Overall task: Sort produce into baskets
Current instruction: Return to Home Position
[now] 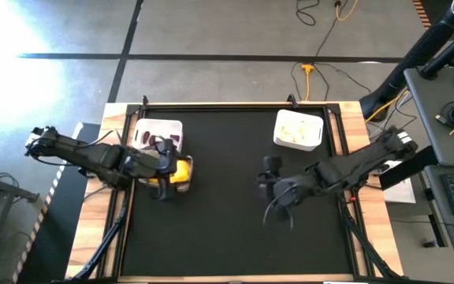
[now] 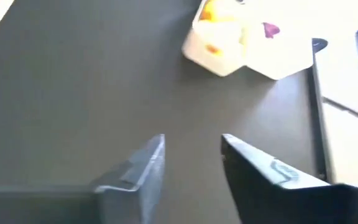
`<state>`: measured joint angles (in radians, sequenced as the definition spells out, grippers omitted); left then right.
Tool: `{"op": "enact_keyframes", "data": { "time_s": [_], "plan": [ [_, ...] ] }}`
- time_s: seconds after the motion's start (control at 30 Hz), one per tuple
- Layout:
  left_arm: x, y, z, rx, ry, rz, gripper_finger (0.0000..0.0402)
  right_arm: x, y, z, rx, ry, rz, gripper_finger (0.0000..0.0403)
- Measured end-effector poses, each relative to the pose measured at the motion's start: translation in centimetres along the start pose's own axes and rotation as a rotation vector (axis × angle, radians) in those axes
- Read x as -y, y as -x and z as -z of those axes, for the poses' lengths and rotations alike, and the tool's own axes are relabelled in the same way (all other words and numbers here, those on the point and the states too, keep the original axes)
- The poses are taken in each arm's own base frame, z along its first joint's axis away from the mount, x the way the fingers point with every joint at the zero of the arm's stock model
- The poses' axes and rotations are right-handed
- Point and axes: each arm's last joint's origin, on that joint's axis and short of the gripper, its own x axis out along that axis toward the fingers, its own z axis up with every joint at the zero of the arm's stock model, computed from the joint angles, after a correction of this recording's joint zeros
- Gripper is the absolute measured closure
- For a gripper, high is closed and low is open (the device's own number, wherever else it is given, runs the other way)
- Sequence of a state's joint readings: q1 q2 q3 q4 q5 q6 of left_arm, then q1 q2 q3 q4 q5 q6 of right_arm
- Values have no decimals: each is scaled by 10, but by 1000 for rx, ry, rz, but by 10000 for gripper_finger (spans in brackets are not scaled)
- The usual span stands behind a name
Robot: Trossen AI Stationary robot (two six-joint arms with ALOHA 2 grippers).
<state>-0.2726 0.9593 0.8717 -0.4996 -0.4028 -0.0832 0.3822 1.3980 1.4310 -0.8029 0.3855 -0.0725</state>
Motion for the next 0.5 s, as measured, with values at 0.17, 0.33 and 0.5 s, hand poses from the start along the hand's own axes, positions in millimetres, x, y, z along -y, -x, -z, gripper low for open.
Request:
{"op": "enact_keyframes", "data": {
  "time_s": [0.17,0.33,0.5],
  "plan": [
    [-10,11,8,37,16,-141,75,21,20,24,63,3,39,331],
    [-16,19,13,36,63,-244,75,37,32,65,175,-75,-88,386],
    [-18,22,21,56,57,-261,75,58,35,85,435,-111,-161,393]
  ]
}}
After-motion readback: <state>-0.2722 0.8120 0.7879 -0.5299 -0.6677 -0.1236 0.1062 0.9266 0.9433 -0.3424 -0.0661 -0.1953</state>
